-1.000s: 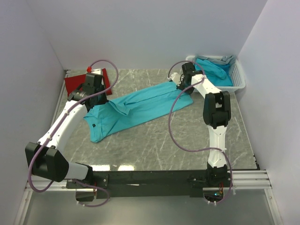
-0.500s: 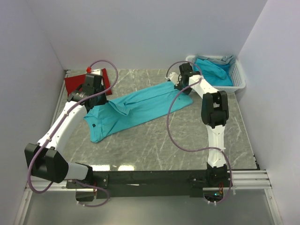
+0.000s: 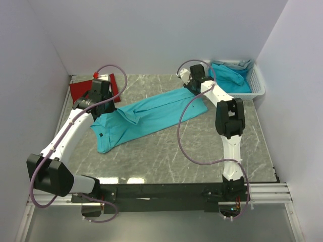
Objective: Fold and stack the t-shirts
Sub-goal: Fold the tshirt
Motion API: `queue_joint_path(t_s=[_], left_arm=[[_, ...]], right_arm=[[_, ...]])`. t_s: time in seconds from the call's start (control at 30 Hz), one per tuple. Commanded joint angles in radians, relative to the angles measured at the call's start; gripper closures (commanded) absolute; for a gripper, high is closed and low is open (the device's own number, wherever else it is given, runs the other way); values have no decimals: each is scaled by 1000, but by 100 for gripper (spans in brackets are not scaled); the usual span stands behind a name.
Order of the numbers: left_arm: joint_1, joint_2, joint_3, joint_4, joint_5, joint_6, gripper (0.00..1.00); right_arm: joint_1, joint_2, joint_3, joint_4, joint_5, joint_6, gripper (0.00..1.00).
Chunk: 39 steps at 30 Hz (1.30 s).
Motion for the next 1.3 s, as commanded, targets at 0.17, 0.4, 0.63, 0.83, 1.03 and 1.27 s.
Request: queue_joint_path(t_s=[0.17,0.4,0.63,0.83,1.03,1.27], left_arm=[[8,35,39,32,-1,20,100],[8,125,93,40,-15,52,100],[8,215,159,56,-33,104,100],[8,268,200,69,-42,147,100],[8,317,234,78,-62,176,100],[8,383,259,81,-78,190,100]], right_arm=[[9,-137,25,-173,-237,-47,62],[20,-248,-75,-158,-364,-1,62],[28,-372,-208,-126,-464,64,61],[40,-426,-281,-113,-504,77,61],[41,-426,-290,-119,-522,75,60],[41,-432,-305,-118,-528,69,60]])
